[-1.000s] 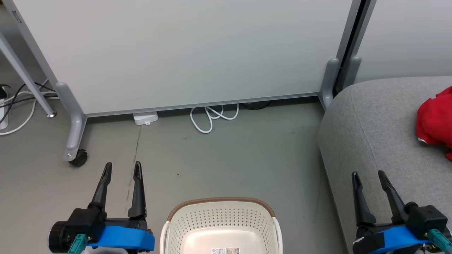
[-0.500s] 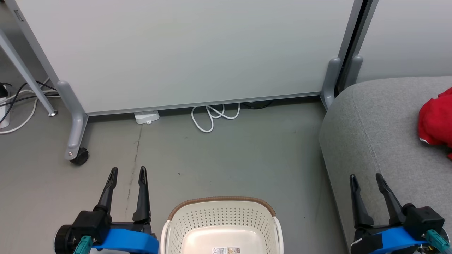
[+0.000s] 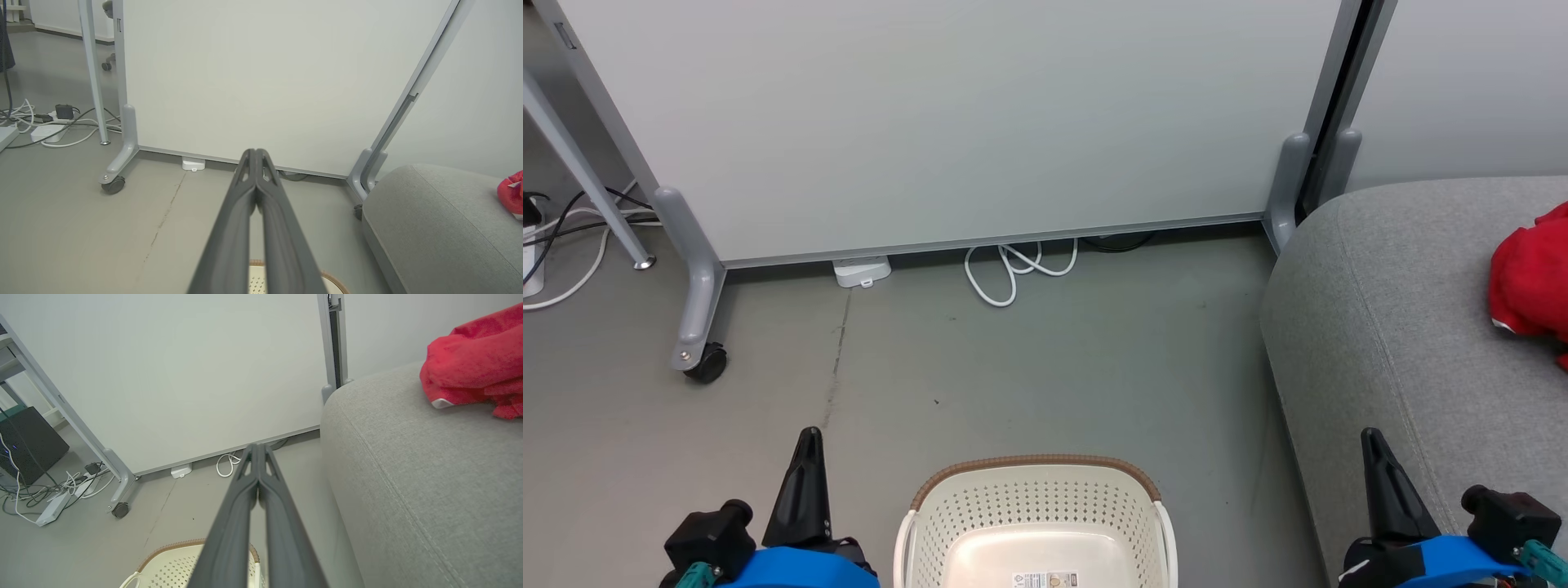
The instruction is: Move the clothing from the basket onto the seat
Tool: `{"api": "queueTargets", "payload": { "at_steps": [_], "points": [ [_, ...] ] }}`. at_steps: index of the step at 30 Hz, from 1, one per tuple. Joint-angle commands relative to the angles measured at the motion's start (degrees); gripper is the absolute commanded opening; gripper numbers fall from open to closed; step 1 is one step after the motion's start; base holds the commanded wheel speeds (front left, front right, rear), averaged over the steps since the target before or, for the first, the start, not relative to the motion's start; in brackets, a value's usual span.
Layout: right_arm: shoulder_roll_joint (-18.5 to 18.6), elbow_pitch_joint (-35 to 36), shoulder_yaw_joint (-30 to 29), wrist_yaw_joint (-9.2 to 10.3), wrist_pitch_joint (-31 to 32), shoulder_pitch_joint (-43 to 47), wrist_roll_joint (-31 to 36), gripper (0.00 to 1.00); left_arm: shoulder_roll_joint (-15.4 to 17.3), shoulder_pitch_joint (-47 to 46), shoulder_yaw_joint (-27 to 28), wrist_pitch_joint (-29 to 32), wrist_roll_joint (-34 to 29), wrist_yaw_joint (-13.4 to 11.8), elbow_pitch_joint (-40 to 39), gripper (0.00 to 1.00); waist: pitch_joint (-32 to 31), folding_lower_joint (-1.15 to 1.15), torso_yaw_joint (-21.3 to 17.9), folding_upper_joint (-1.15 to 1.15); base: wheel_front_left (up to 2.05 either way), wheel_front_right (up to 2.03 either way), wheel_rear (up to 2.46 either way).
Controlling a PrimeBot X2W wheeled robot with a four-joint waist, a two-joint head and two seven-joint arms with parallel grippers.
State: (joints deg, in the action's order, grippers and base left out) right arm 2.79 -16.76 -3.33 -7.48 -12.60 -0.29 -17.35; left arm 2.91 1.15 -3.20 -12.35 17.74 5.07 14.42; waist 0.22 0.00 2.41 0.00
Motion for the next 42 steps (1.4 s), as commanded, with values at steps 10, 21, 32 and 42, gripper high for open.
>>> {"api": "queueTargets", "payload": {
  "at_steps": [10, 21, 32, 42],
  "points": [
    [0.1, 1.5, -0.5, 0.00, 2.7, -1.7, -11.7, 0.00, 0.0, -2.5, 1.7, 2.8, 11.5, 0.5, -0.9, 0.00, 0.0, 0.00, -0.2, 0.00, 0.00, 0.00, 0.00],
    [0.1, 1.8, -0.9, -0.01, 5.3, -2.5, -21.7, 0.00, 0.0, -3.3, 3.0, 5.3, 21.5, 0.8, -0.9, 0.00, 0.0, 0.00, -0.4, 0.00, 0.00, 0.00, 0.00],
    [0.1, 2.0, -1.3, -0.01, 7.6, -3.1, -30.5, 0.00, 0.0, -4.1, 4.1, 7.5, 30.3, 1.1, -0.9, 0.00, 0.0, 0.00, -0.7, 0.00, 0.00, 0.00, 0.00],
    [0.1, 2.1, -1.7, -0.01, 9.5, -3.7, -37.8, 0.00, 0.0, -4.8, 5.1, 9.4, 37.5, 1.3, -0.8, 0.00, 0.0, 0.00, -0.9, 0.00, 0.00, 0.00, 0.00]
  ]
}}
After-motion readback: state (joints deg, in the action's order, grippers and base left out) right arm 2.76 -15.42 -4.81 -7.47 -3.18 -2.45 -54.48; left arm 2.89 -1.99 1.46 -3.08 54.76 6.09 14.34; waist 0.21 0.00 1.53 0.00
